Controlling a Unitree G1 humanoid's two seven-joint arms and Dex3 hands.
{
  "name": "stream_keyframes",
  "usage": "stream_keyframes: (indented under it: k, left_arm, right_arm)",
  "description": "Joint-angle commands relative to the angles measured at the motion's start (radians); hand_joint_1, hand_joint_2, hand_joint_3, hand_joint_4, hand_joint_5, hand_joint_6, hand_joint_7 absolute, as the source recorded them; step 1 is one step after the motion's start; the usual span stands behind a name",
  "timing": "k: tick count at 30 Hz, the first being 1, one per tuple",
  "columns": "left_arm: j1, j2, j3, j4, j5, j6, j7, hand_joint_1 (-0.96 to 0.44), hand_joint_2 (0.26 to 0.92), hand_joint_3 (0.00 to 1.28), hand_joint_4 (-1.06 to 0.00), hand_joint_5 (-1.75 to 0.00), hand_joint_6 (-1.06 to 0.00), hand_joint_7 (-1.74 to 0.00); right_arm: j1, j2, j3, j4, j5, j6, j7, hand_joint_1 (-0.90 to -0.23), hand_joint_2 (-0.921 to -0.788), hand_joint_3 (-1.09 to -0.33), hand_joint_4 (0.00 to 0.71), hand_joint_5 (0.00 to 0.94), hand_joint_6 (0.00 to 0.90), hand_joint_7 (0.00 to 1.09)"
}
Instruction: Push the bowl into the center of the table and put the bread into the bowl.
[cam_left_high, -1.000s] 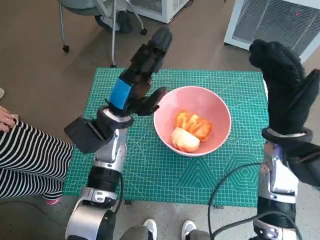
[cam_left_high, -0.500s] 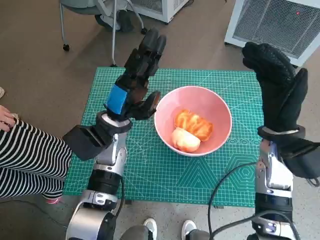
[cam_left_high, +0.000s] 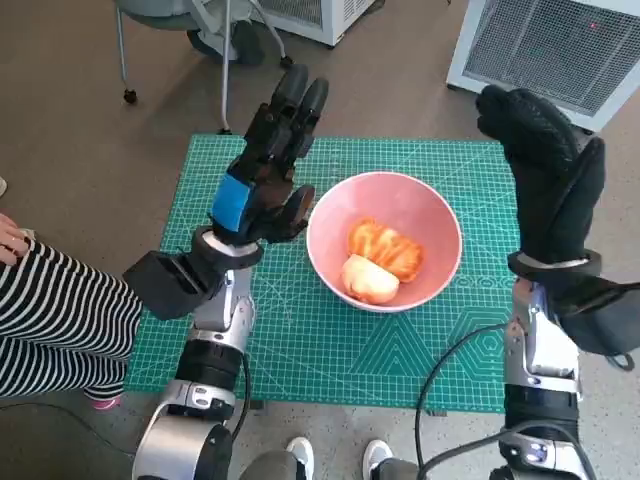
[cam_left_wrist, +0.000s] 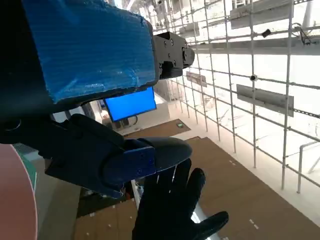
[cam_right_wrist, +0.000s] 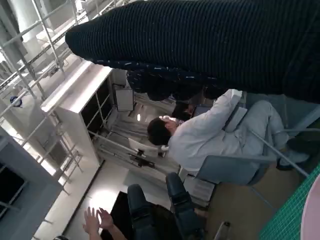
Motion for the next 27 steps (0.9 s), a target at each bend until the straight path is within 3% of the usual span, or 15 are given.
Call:
stream_keyframes:
  k: [1,27]
  left_arm:
    - [0.014,-0.001,0.006,-0.010,-0.018,0.005,-0.015,-0.69,0.921,0.59,0.00,0.00,-0.02,0.00]
    - [0.012,0.022,0.032,0.023,-0.029,-0.011,-0.049,-0.67,0.921,0.57,0.00,0.00,-0.01,0.00]
  right_arm:
    - [0.015,0.009,0.008,0.020,-0.013,0.002,-0.002,-0.694,-0.921,-0.698,0.162,0.003,0.088,0.40]
    - [0.011,0.005,0.031,0.032,-0.012,0.010,0.009,-0.707,-0.921,-0.692,0.148,0.000,0.070,0.38]
